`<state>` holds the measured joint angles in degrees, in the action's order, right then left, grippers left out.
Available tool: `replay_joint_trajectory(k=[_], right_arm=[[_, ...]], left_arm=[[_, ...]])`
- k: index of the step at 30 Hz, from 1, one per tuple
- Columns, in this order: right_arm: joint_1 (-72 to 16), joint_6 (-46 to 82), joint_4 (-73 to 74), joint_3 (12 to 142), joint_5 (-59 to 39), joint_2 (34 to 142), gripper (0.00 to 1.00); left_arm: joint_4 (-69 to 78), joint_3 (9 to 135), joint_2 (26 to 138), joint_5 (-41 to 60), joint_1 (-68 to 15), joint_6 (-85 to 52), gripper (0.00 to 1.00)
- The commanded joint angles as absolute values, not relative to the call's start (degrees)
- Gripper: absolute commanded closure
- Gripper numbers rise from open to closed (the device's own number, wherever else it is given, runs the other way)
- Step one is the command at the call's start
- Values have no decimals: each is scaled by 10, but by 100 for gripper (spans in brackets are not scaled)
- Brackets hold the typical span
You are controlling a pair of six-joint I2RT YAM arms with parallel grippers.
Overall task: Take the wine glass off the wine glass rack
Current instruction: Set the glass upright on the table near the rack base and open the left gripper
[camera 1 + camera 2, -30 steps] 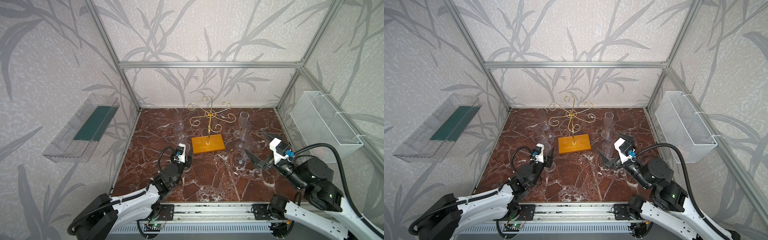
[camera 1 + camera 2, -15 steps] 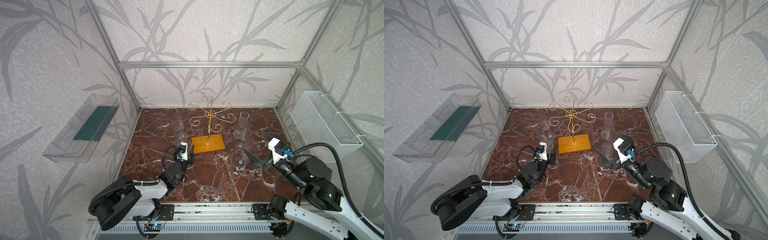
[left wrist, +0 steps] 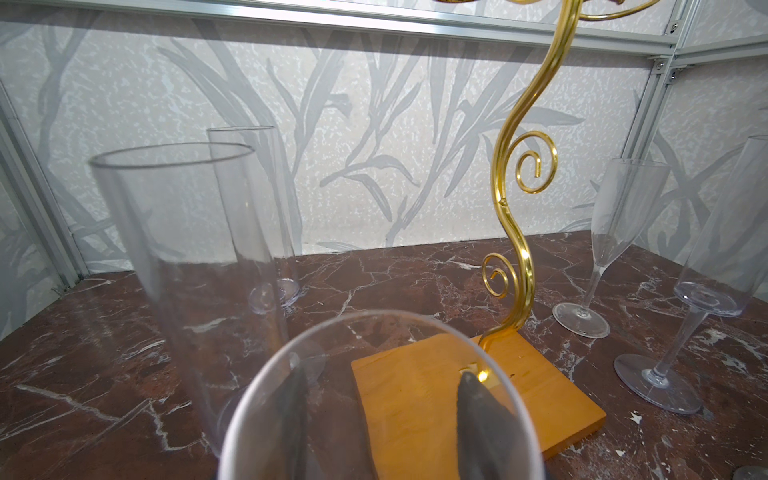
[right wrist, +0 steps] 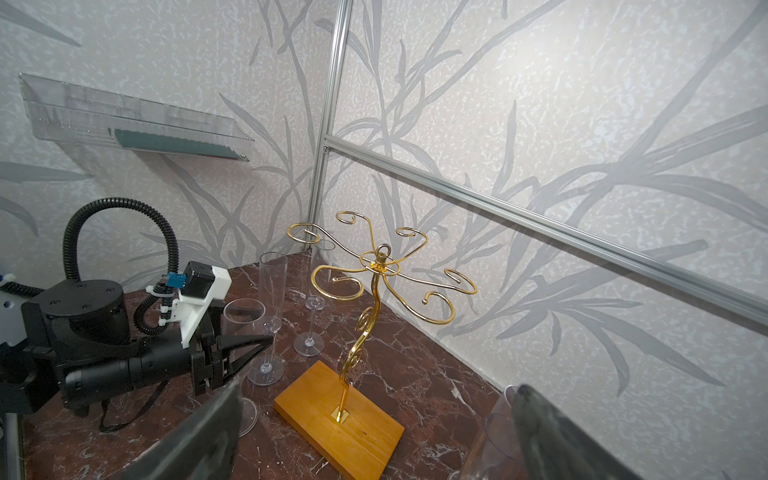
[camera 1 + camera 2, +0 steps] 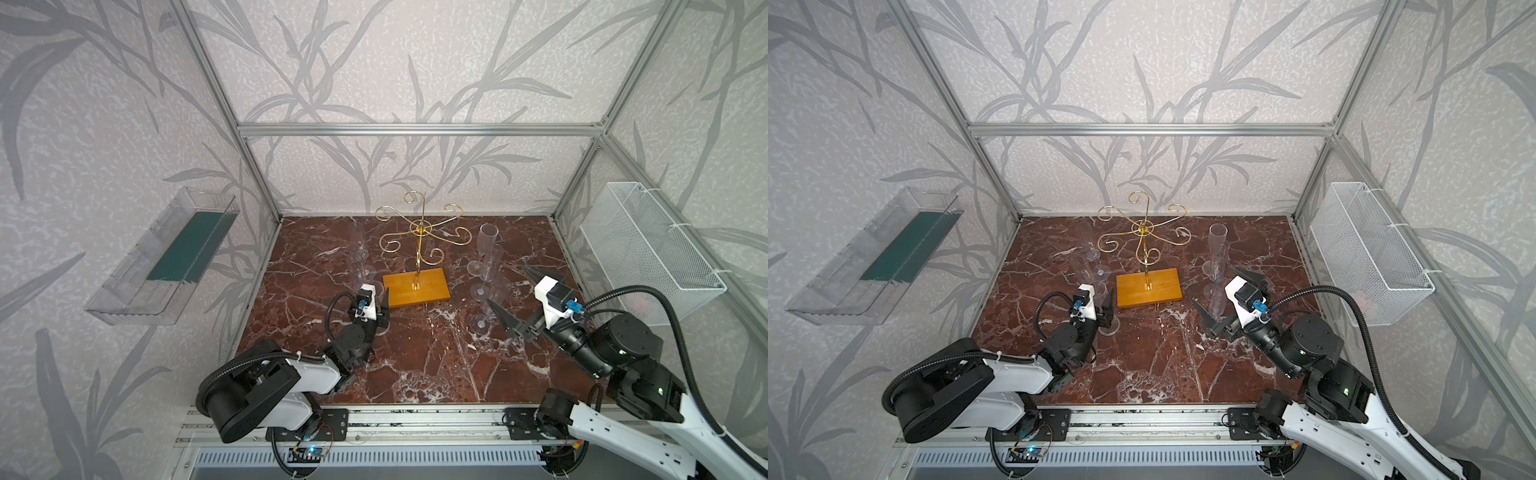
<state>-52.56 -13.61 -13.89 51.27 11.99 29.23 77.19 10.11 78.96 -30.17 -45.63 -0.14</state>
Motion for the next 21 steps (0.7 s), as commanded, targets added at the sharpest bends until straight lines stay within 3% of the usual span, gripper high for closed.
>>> replay_joint_trajectory(k=[1, 5, 10, 13, 21], right_arm=[[-528, -142, -142, 525, 131, 286, 1], [-528, -145, -142, 525, 134, 285, 1], [-528, -148, -138, 524, 136, 286, 1], [-528, -152, -136, 525, 137, 287, 1], [-528, -165, -135, 531, 141, 292, 1]], left_arm=[[807, 94, 792, -312, -454, -13, 49], [803, 92, 788, -309, -454, -11, 34], [778, 92, 774, -304, -454, -14, 22], [769, 89, 765, -303, -455, -14, 1], [691, 90, 673, -286, -459, -13, 1]])
